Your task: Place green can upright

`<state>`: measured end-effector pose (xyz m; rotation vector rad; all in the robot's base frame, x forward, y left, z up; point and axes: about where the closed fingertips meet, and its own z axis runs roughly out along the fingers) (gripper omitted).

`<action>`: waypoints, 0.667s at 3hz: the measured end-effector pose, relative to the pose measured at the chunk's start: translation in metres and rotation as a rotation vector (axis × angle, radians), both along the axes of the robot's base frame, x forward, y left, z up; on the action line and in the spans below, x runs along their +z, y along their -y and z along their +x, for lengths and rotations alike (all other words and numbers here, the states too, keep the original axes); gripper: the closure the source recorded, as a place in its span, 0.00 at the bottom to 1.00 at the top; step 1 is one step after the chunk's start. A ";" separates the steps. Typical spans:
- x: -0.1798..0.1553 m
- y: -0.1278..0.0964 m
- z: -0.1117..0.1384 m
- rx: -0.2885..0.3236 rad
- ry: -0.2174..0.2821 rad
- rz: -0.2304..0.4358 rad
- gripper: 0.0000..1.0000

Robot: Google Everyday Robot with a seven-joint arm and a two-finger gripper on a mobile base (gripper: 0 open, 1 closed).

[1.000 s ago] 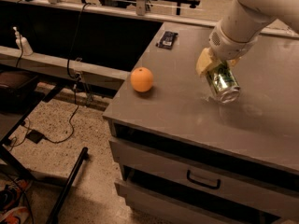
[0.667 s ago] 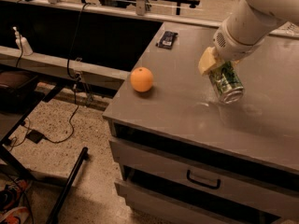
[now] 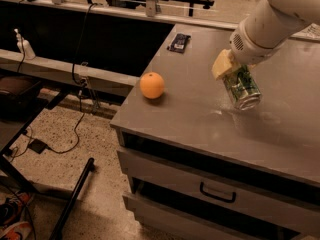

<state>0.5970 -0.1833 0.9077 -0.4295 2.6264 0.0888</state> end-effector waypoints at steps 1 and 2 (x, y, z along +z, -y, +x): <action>0.022 0.015 0.008 0.047 0.076 0.101 1.00; 0.054 0.048 0.016 0.100 0.196 0.233 1.00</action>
Offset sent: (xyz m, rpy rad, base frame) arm 0.0098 -0.0658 0.1079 0.4693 -0.3449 0.2660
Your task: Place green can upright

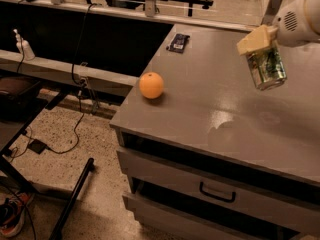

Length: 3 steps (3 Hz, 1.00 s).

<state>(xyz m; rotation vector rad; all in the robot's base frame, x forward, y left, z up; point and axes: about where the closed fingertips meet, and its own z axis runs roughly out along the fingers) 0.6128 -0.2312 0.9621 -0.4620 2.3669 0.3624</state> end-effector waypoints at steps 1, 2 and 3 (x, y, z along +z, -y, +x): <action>0.018 0.019 0.005 0.089 0.132 0.165 1.00; 0.028 0.040 -0.004 0.174 0.262 0.353 1.00; 0.050 0.022 -0.012 0.257 0.348 0.441 1.00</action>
Offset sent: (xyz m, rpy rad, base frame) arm -0.0632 -0.0382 0.0828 0.5681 -0.6957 0.6135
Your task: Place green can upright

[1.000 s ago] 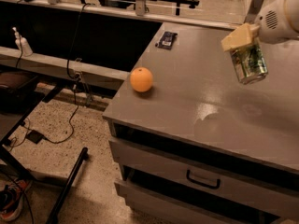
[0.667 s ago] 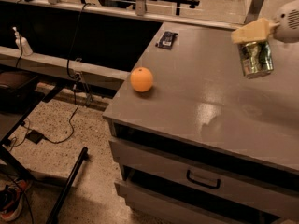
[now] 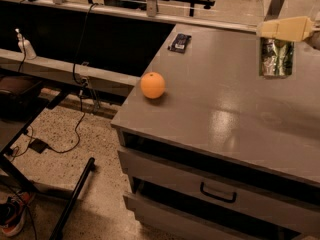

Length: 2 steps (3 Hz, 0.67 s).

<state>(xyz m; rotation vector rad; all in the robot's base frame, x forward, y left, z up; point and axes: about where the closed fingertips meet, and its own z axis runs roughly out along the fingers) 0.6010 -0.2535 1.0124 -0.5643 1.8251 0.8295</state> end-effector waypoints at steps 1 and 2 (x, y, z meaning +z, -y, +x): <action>0.000 0.000 0.000 0.003 0.008 -0.001 1.00; 0.000 -0.002 -0.001 0.035 0.098 -0.014 1.00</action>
Offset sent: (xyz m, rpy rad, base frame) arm -0.0051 -0.0001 0.0005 -0.0353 -0.2449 0.0765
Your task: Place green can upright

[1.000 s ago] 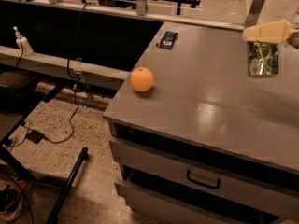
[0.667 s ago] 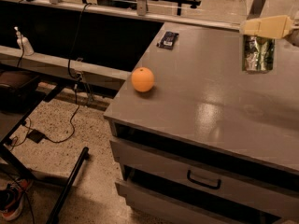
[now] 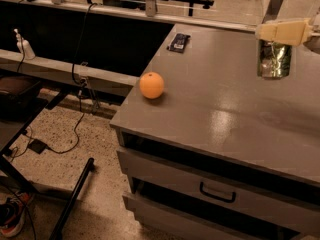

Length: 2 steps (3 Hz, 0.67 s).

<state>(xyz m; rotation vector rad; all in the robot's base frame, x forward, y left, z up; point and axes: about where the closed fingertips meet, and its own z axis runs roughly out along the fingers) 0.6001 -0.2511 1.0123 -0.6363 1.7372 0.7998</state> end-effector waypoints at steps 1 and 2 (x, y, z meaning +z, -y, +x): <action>0.005 0.002 -0.009 0.082 0.152 0.045 1.00; 0.010 -0.004 -0.018 0.169 0.319 0.042 1.00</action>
Offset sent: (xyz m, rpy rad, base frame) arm -0.0354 0.0047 0.0102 -0.0426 -0.6424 0.2847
